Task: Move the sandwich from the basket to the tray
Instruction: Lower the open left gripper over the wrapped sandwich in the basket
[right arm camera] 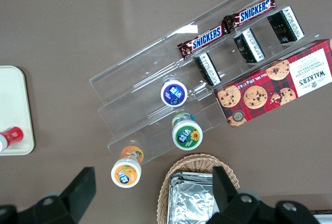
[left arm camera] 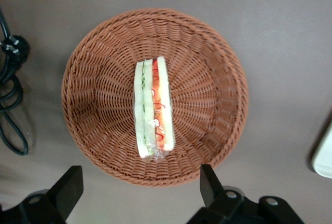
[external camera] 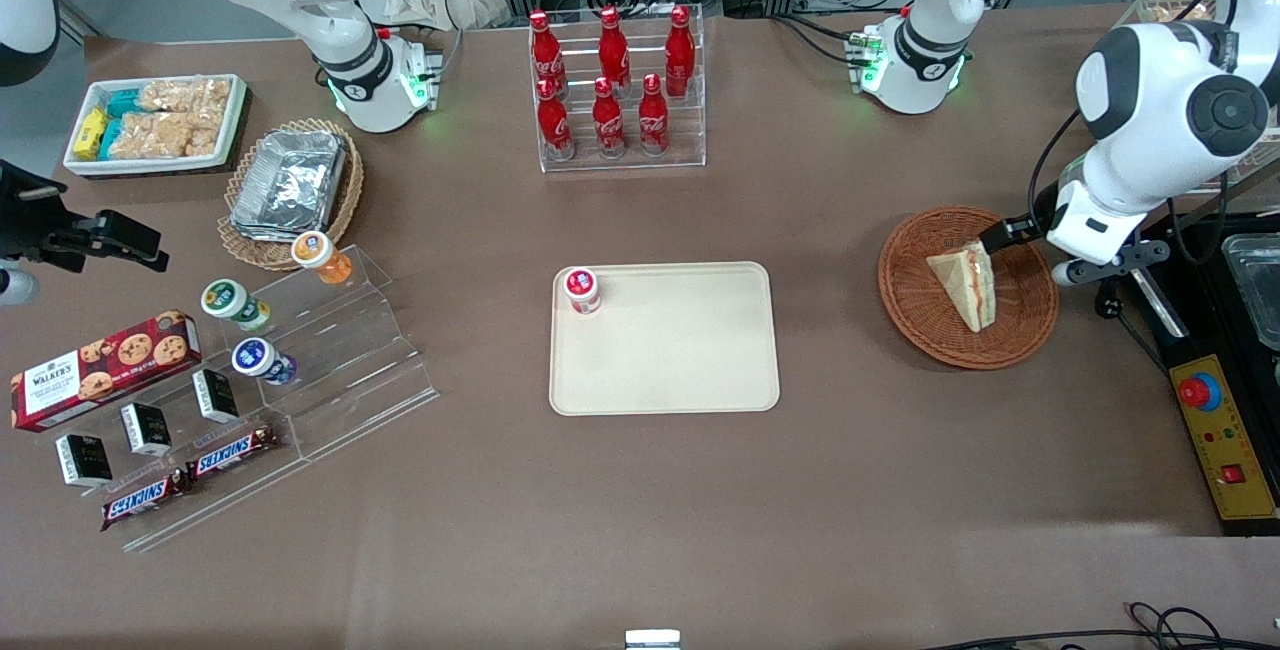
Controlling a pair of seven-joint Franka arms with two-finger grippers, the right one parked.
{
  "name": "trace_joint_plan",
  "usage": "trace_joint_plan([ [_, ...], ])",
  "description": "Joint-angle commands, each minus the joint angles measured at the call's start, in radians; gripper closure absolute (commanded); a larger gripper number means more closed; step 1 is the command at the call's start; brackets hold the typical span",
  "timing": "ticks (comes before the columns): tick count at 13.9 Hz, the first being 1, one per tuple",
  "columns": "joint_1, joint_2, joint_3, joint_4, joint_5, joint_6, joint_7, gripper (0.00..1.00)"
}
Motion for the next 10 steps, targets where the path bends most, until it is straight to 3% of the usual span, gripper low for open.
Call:
trace_joint_plan([
  [1,0.01,0.039,-0.003,-0.066,0.013,0.086,-0.049,0.0],
  [10,0.01,0.248,-0.005,-0.069,0.01,0.207,-0.099,0.0],
])
